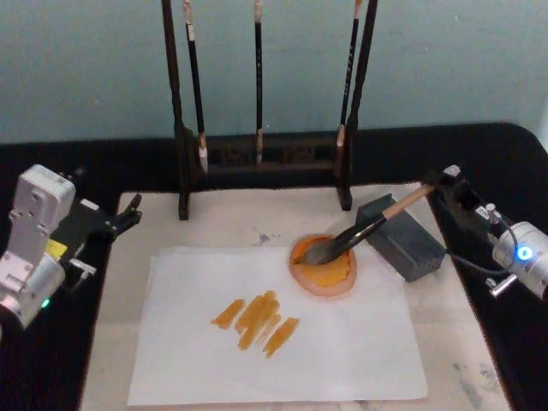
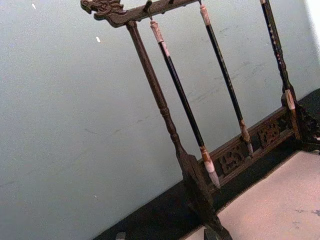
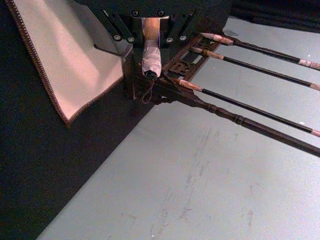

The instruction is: Pick up the brush from the inkstone, write on the paper, then place the brush back to its original position.

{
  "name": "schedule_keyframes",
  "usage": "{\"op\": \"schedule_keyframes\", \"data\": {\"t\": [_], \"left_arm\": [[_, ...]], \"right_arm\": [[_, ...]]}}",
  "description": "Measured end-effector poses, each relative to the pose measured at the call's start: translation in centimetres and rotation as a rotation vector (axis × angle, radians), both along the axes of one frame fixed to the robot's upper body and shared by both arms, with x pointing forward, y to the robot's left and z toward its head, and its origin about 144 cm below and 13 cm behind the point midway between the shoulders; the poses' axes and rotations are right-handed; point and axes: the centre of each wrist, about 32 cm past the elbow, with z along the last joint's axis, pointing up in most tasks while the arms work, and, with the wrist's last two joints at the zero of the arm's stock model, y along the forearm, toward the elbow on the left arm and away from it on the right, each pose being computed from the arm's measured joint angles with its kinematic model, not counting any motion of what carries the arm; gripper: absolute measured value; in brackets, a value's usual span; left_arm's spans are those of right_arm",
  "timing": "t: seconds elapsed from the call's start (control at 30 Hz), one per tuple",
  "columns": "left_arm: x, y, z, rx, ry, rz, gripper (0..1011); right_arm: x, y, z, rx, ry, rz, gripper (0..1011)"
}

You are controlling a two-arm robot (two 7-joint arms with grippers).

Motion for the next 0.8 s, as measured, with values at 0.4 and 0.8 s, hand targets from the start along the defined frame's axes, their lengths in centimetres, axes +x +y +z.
{"op": "schedule_keyframes", "data": {"t": [0.4,0.8], "left_arm": [[0.0,0.0,0.0,0.0,0.0,0.0,1009],[0.0,0.0,0.0,0.0,0.0,0.0,1010]], "right_arm": [[0.37,-0.18,-0.32,0.024,0.016,-0.001,186],[0.8,-0.46,-0.61,0.046,0.033,0.006,186]]}}
